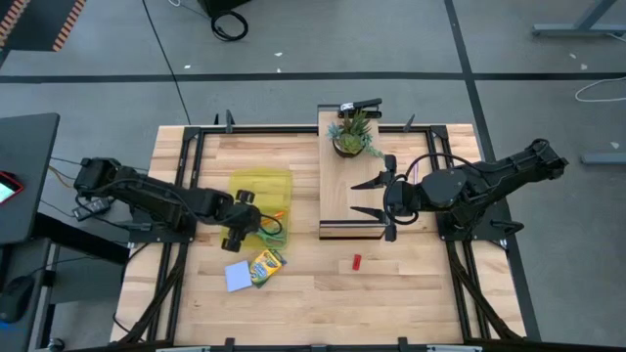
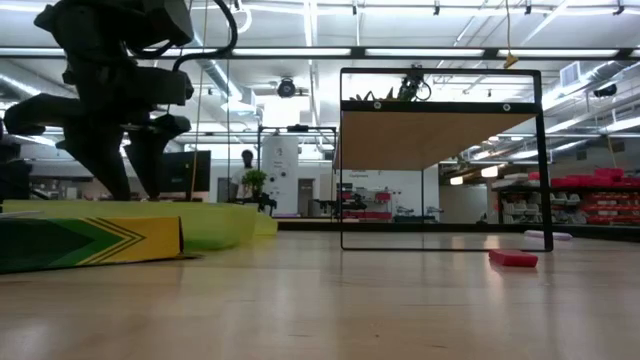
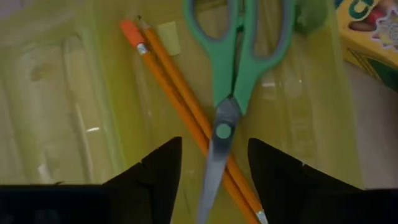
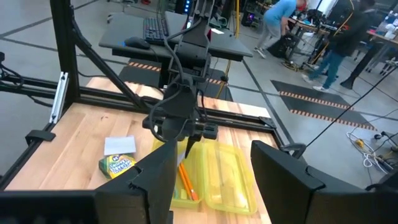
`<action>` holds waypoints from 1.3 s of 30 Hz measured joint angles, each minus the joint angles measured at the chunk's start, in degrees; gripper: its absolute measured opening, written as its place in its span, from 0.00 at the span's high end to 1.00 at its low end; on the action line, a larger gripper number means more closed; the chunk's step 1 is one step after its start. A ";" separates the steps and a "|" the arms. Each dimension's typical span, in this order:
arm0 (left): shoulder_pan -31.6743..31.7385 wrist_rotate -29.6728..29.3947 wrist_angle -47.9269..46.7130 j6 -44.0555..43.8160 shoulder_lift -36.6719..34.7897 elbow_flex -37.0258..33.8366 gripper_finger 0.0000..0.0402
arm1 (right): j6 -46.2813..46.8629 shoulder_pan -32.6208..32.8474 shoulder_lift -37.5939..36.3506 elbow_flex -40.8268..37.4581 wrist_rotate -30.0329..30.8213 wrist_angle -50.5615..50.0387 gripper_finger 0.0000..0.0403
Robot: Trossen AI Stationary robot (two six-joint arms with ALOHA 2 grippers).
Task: Pack school essentials
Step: Put the red eraser into the yellow supply box
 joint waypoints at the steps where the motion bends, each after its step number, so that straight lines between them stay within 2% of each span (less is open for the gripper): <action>1: -0.30 -0.27 -0.01 -0.08 0.00 0.01 0.50 | 0.00 0.00 0.00 0.00 0.00 -0.05 0.48; 5: -1.04 -0.27 -0.37 -2.15 0.00 0.02 0.45 | 0.32 0.00 -0.23 0.00 0.49 -2.15 0.48; 9: -1.20 -0.31 -2.39 -5.79 -0.14 0.02 0.43 | 2.69 -0.04 -0.61 0.00 4.56 -6.77 0.48; 13: -1.28 0.33 -2.98 -7.88 -0.15 0.02 0.46 | 7.34 -0.35 -1.28 0.00 6.57 -13.61 0.48; 19: -1.28 1.22 -2.98 -7.98 -0.15 0.02 0.53 | 12.76 -0.91 -2.10 -0.02 5.08 -22.26 0.48; 28: -1.45 0.19 -2.81 -9.22 -0.97 0.02 0.58 | 14.54 1.79 -1.74 -4.64 0.64 -22.11 0.48; 39: -1.59 -2.65 -1.41 -10.01 -6.92 0.07 0.58 | 11.76 6.43 1.10 -11.72 -0.70 -11.52 0.48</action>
